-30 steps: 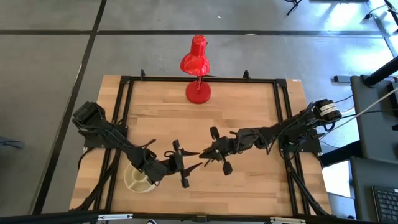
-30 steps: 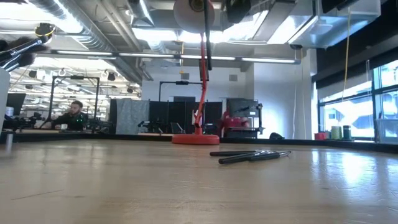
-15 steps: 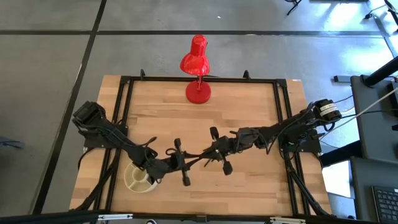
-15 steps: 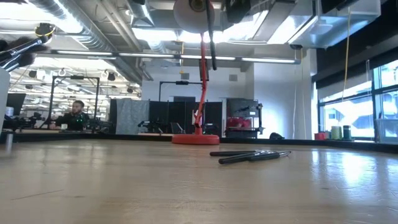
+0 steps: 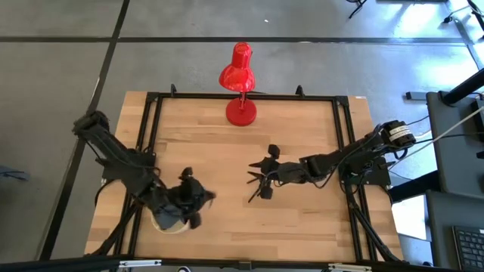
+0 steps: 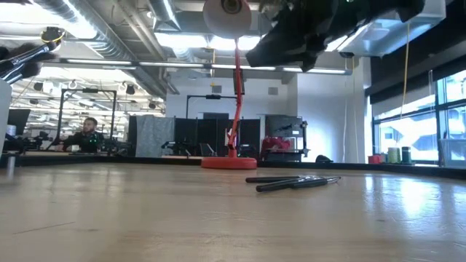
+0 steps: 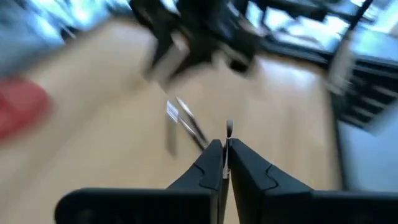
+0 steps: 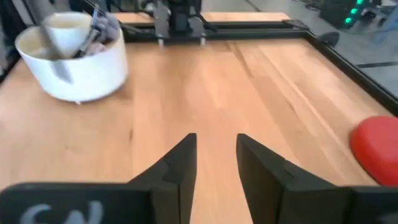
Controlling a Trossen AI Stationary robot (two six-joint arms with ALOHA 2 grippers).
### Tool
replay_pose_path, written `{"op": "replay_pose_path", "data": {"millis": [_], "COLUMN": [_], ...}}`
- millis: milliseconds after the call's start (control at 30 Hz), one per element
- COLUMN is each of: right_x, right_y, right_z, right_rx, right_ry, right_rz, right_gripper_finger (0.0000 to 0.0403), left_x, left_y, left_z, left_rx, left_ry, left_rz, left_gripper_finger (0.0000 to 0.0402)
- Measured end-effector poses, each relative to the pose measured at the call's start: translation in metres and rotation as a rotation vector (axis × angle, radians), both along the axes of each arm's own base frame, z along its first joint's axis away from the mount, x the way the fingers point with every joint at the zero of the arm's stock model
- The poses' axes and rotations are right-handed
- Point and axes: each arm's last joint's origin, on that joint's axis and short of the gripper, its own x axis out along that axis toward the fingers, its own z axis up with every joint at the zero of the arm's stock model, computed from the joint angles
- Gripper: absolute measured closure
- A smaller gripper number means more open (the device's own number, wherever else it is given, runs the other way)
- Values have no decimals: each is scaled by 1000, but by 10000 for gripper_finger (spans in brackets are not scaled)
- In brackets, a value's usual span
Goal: Put items in baskets/containers
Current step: Put the eyeshadow brush into the pen organizer
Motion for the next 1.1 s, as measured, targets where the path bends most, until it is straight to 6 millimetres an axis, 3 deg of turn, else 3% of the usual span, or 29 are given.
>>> {"op": "replay_pose_path", "data": {"millis": [167, 333, 500, 633, 900, 1100], "right_x": [-1, -1, -1, -1, -1, 0], "right_y": [0, 0, 0, 0, 0, 2], "right_z": [-1, -2, -2, -2, -2, -3], "right_rx": [-4, -3, 1, 4, 52, 54], "right_ry": [15, 23, 26, 25, 14, 46], "right_rz": [-1, -3, -1, 2, -9, 152], "right_gripper_finger": [284, 284, 283, 283, 283, 283], "left_x": [-26, -56, -78, -83, -83, -82], "left_y": [-3, -8, -11, -14, -23, -23], "left_z": [2, -8, -16, -27, -50, -54], "left_rx": [-188, -182, -154, -182, -217, -241], "left_ry": [188, 278, 175, 120, 217, 271], "left_rz": [-139, -29, 107, 146, 179, 194], "left_gripper_finger": [388, 388, 386, 385, 382, 346]}}
